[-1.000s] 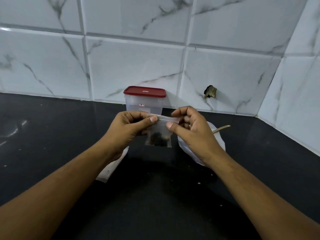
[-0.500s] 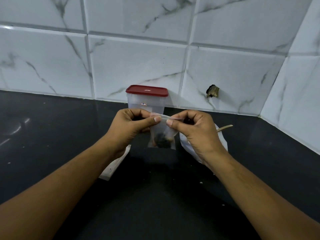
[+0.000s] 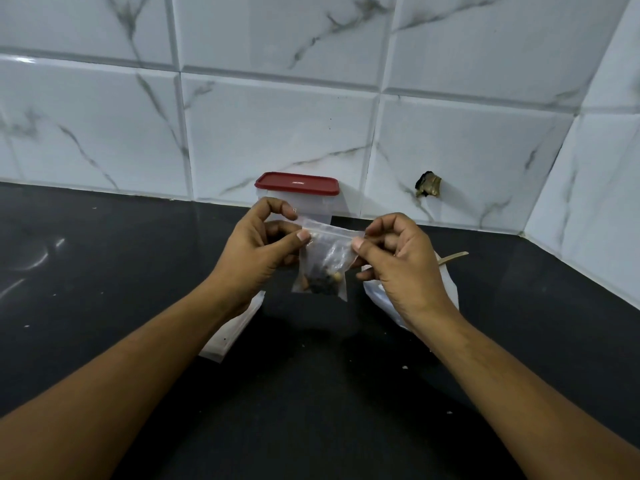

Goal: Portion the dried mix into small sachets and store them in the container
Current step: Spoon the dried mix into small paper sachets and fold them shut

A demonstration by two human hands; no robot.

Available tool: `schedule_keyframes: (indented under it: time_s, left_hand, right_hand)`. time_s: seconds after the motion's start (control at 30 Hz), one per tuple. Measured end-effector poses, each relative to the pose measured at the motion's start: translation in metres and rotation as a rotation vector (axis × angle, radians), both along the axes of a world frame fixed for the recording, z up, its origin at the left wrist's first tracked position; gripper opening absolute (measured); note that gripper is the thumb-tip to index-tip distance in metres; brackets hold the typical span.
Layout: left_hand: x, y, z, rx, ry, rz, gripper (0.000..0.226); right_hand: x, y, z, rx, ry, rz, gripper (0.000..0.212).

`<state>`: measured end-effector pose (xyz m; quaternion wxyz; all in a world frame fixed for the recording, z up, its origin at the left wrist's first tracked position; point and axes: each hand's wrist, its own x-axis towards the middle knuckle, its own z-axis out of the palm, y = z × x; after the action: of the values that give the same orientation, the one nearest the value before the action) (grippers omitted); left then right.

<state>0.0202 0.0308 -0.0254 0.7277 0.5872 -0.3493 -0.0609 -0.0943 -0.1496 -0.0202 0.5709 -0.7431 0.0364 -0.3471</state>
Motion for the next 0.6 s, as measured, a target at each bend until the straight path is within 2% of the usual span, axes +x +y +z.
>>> schedule_keyframes:
  time_s: [0.07,0.17,0.3,0.47,0.6]
  left_hand:
    - [-0.001,-0.001,-0.001,0.001,-0.035,0.001,0.01]
    - [0.001,-0.001,-0.002,0.051,-0.063,0.03,0.017]
    - [0.014,0.008,0.001,0.083,-0.024,0.062,0.025]
    - [0.035,0.02,0.0,0.139,-0.008,0.209,0.036]
    - [0.056,0.031,-0.005,0.099,0.063,0.33,0.038]
  right_hand:
    - [0.001,0.001,-0.001,-0.012,-0.001,-0.016,0.012]
    - [0.002,0.0,-0.003,-0.096,0.002,-0.04,0.009]
    - [0.003,0.003,-0.005,-0.223,0.019,-0.079,0.02]
    - [0.003,0.015,-0.009,-0.289,0.057,-0.043,0.021]
    - [0.004,0.022,-0.015,-0.338,0.067,0.006,0.017]
